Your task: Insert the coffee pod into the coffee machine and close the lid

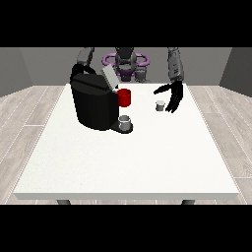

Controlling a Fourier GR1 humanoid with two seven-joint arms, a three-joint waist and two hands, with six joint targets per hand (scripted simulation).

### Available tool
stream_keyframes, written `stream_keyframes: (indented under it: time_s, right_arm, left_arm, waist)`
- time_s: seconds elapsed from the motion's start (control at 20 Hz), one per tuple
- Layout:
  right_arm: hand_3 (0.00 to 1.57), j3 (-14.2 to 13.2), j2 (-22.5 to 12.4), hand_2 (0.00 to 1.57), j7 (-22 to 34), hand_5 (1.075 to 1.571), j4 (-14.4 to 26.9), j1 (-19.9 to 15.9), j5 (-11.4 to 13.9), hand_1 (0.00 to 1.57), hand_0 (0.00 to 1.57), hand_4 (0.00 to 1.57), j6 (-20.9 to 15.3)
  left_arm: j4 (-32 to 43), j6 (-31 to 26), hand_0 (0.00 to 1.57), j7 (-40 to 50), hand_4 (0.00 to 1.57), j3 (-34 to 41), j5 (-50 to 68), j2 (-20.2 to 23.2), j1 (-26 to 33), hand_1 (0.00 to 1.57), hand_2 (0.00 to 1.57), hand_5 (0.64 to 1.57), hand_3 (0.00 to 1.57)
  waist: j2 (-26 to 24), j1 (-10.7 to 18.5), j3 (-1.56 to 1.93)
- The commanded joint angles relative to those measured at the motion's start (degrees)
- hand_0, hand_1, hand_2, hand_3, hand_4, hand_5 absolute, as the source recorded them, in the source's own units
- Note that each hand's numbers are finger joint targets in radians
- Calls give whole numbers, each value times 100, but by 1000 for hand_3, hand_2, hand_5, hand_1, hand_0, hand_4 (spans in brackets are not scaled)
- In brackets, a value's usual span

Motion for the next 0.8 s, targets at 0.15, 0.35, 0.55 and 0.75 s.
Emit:
stream_keyframes:
  time_s: [0.15,0.35,0.55,0.75]
  right_arm:
    - [0,-209,-208,0,291,1571,296,-289,-58,0,0,356,38]
    - [0,0,15,0,205,1571,139,-193,44,0,0,386,-93]
    - [0,-22,-115,0,-83,1571,175,-152,-89,0,0,453,131]
    - [0,83,41,0,3,1571,189,-191,44,0,0,520,-82]
  left_arm:
    - [330,-91,634,90,0,-330,-571,149,-113,634,756,1571,487]
    - [689,328,536,-199,0,-341,-941,280,-278,536,692,1571,440]
    - [931,817,673,-641,0,-234,-1141,316,-391,673,809,1571,551]
    - [1100,1188,686,-653,288,-256,-1347,93,-568,686,849,1571,651]
  waist:
    - [-207,107,1]
    - [-33,-122,0]
    - [209,-194,0]
    - [124,-177,0]
